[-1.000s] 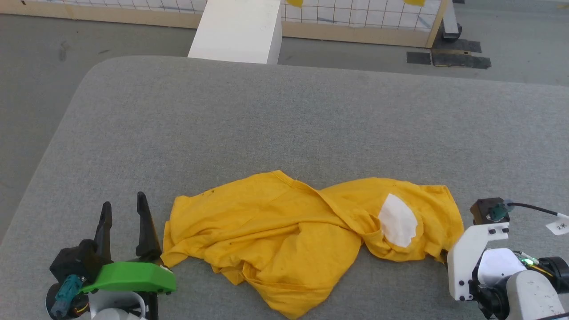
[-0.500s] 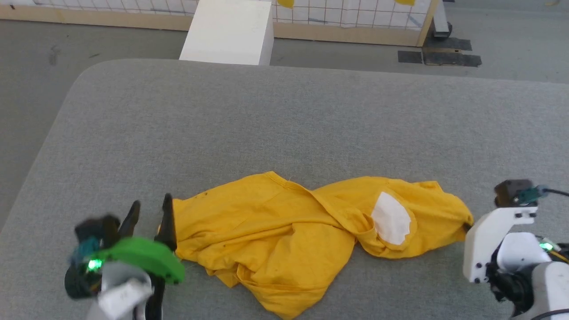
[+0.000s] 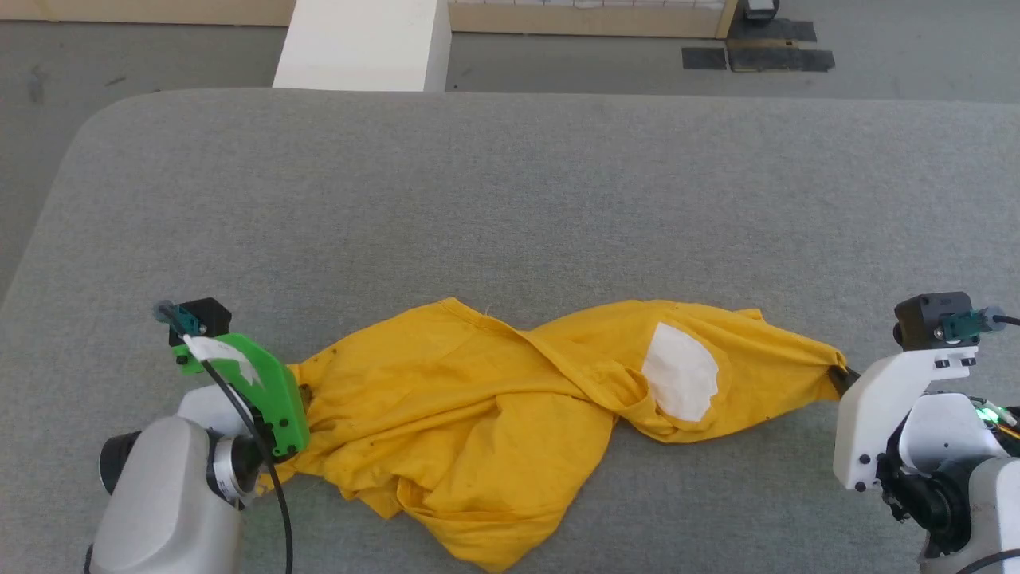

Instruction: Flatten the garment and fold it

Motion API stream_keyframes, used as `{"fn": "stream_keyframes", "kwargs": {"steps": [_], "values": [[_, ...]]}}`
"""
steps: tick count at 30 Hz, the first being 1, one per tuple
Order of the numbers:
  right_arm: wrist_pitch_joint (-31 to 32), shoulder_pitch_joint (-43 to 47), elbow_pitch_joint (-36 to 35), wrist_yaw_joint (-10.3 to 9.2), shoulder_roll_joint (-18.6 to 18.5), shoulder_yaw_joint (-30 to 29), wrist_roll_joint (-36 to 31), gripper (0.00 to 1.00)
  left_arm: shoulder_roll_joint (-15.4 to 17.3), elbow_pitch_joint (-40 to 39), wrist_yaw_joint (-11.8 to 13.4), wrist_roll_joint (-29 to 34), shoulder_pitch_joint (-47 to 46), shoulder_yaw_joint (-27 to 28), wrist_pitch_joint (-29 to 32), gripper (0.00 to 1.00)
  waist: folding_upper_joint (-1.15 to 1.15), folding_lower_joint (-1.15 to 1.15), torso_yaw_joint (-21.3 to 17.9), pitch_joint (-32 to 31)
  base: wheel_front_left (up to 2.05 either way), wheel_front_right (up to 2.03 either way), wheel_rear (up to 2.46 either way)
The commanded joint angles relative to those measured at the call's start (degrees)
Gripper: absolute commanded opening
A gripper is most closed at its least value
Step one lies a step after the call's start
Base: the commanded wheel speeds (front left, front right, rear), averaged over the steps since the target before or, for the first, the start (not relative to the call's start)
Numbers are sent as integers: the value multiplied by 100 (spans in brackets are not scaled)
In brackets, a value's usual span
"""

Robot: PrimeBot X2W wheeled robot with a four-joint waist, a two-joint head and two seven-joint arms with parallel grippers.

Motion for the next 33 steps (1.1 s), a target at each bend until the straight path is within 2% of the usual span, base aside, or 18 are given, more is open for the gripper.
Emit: {"fn": "stream_keyframes", "kwargs": {"steps": [1, 2, 3, 4, 9, 11, 18, 22, 26, 28, 33], "values": [[13, 11, -35, -8, -22, 2, 40, 0, -62, 102, -2, -54, -18, -40, 149, 100, 0, 0, -73, 79, 0, 0, 0], [18, 16, -45, -8, -27, 2, 40, 0, -99, 106, 2, -112, 1, -17, 157, 99, 0, 0, -81, 92, 0, 0, 0], [21, 16, -54, -8, -32, 0, 41, 0, -120, 108, 4, -143, 15, 2, 126, 44, 0, 0, -84, 102, 0, 0, 0], [24, 15, -62, -8, -39, -10, 44, 0, -156, 115, -21, -200, 40, 11, 121, 0, 0, 0, -82, 107, 0, 0, 0], [-51, -91, -139, -8, -59, -151, 112, 0, -301, -184, -87, -460, -71, 239, -395, 0, 0, 0, -20, 28, 0, 0, 0], [8, -177, -145, -8, -126, -134, 178, 0, -330, -379, -204, -598, -202, 334, -607, 0, 0, 0, -2, -43, 0, 0, 0], [391, -1033, -165, -8, -318, -206, 933, 0, -238, -862, -403, -725, -929, 442, -965, 0, 0, 0, -23, -350, 0, 0, 0], [719, -1844, -112, -8, -457, -289, 1411, 0, -95, -1010, -450, -591, -1583, 384, -1091, 0, 0, 0, -92, -428, 0, 0, 0], [1020, -2956, 199, -8, -322, -494, 1745, 0, 101, -921, -476, -365, -2405, 291, -1220, 0, 0, 0, -237, -368, 0, 0, 0], [1027, -3585, 459, -8, -252, -611, 1680, 0, 161, -805, -502, -294, -2862, 255, -1305, 0, 0, 0, -302, -273, 0, 0, 0], [484, -5215, 1462, -8, -23, -802, 1160, 0, 397, -408, -411, 86, -4063, 154, -1610, 0, 0, 0, -552, 186, 0, 0, 0]]}}
